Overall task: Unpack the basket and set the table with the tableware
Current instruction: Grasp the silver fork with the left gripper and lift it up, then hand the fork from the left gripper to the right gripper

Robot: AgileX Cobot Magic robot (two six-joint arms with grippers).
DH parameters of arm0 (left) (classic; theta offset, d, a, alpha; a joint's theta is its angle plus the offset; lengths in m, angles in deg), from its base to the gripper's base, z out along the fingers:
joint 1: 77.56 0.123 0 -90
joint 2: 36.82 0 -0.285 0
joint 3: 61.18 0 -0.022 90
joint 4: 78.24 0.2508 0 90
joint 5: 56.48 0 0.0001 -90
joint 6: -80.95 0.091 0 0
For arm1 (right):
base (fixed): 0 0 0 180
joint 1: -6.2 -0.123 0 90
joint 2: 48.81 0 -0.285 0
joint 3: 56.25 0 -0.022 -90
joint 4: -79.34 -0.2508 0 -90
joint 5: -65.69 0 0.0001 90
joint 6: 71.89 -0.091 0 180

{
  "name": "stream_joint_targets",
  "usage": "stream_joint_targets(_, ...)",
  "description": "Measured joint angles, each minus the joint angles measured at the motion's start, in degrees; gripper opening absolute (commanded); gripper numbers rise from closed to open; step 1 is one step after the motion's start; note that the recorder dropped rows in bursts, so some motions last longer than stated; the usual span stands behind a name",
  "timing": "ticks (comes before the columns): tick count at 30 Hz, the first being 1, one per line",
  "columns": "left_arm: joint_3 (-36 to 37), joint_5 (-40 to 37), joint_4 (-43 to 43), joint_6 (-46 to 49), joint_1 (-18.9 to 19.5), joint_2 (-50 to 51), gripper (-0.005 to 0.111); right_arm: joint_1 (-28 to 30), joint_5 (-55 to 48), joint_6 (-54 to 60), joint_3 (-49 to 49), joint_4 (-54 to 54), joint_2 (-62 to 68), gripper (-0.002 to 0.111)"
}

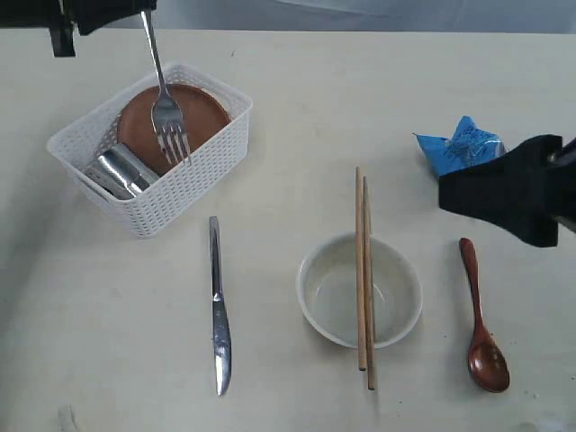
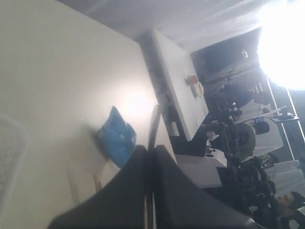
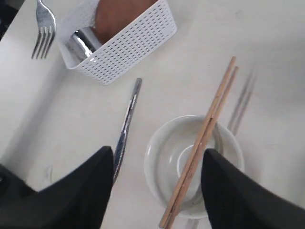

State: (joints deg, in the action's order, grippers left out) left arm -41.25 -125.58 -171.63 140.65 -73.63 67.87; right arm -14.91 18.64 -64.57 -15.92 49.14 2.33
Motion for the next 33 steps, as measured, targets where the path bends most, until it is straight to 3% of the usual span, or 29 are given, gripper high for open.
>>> stream_joint_targets(9, 18.58, -0.24, -2.46, 7.81, -2.66, -9.85, 0.000, -17.02, 6.93, 2.08, -1.03, -2.18, 8.68, 0.053)
stream_joint_targets(13, 20.47, -0.24, -1.10, 8.24, -3.00, -11.38, 0.000, -24.59, 8.93, 0.52, -5.31, 1.62, 15.05, 0.053)
stream_joint_targets(16, 20.47, -0.12, -0.85, 8.24, -5.81, -11.84, 0.000, -29.43, 9.87, -2.89, -11.68, 7.16, 22.17, 0.053)
stream_joint_targets(20, 20.47, -0.27, -2.43, 8.78, -8.88, -11.84, 0.000, -31.01, 10.27, -9.79, -19.89, 11.55, 32.11, 0.053)
stream_joint_targets(29, 20.47, 0.55, -5.33, 9.21, -9.04, -11.84, 0.000, -32.46, 13.26, -14.48, -26.27, 13.16, 42.10, 0.053)
stream_joint_targets(33, 20.47, 0.55, -5.33, 9.21, -9.04, -11.84, 0.000, -32.52, 14.22, -14.74, -26.86, 13.16, 44.03, 0.039)
